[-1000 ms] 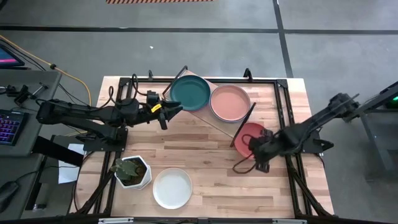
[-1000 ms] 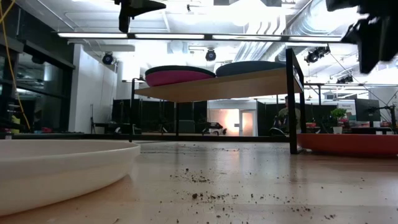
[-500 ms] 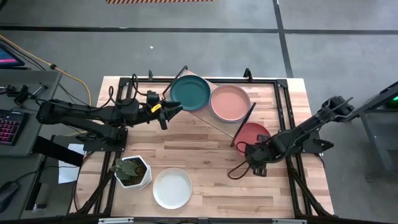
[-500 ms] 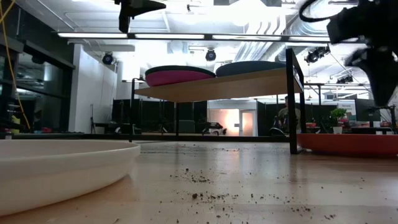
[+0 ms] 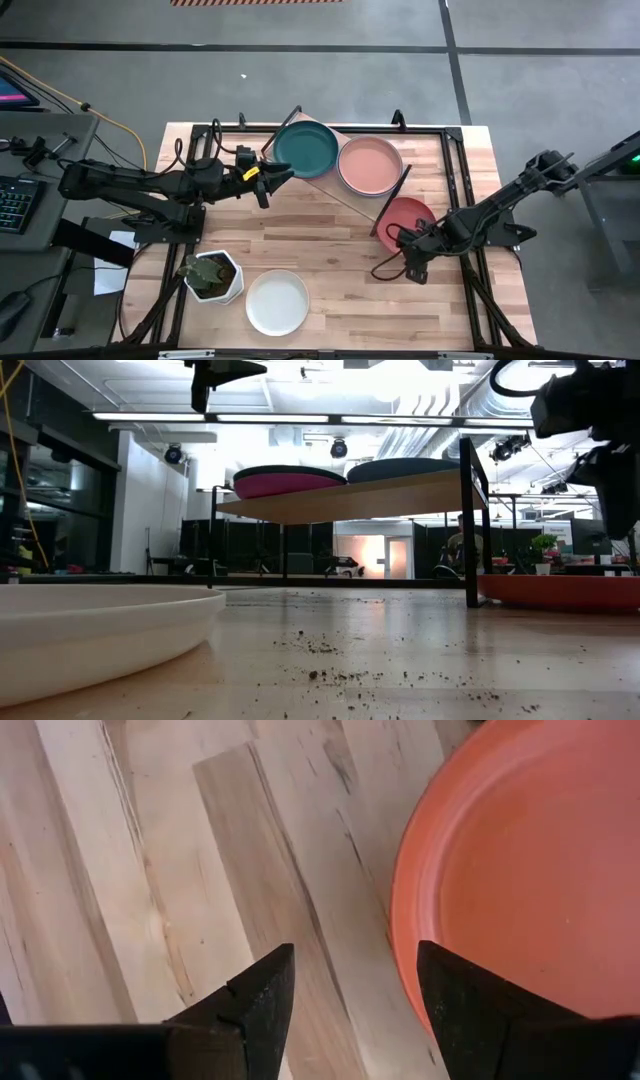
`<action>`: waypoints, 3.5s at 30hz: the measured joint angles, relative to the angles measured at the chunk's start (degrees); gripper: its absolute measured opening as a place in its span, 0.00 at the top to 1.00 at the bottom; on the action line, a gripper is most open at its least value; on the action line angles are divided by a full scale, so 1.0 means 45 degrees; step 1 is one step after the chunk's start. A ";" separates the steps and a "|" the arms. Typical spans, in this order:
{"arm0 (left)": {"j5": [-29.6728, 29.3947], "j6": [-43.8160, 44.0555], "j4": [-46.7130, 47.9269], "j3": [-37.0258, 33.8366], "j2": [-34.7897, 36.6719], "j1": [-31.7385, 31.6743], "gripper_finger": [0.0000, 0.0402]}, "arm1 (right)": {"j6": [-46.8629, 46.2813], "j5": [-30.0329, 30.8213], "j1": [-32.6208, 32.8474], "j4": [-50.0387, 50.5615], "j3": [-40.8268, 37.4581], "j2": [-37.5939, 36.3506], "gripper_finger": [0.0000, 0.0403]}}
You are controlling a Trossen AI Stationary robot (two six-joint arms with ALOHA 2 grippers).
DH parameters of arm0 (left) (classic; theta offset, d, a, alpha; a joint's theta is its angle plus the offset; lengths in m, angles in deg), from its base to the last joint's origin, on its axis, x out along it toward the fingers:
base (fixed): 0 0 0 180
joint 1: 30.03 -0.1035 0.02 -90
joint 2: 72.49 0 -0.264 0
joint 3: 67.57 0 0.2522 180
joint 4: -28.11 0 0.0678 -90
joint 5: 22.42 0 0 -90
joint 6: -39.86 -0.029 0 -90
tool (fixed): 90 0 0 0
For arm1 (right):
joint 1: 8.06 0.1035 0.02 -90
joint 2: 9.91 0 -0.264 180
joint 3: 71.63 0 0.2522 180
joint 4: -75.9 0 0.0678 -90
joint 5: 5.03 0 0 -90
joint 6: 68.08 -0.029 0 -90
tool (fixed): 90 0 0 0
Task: Place and stack plates onto a shelf
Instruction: Stack the orange plate on the brown plate
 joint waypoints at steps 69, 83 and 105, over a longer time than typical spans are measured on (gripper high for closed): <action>0.1443 -0.4221 0.0986 0.0005 -0.0015 0.0515 0.63 | 0.1963 0.1530 0.0068 -0.1711 -0.0092 0.3827 0.54; 0.1443 -0.4221 0.0986 0.0005 -0.0015 0.0510 0.63 | 0.1905 0.1582 0.0073 -0.1708 -0.0051 0.3792 0.95; 0.1438 -0.4211 0.1010 0.0005 -0.0019 0.0510 0.63 | 0.1369 -0.1037 0.1222 -0.1146 -0.0096 0.1298 1.00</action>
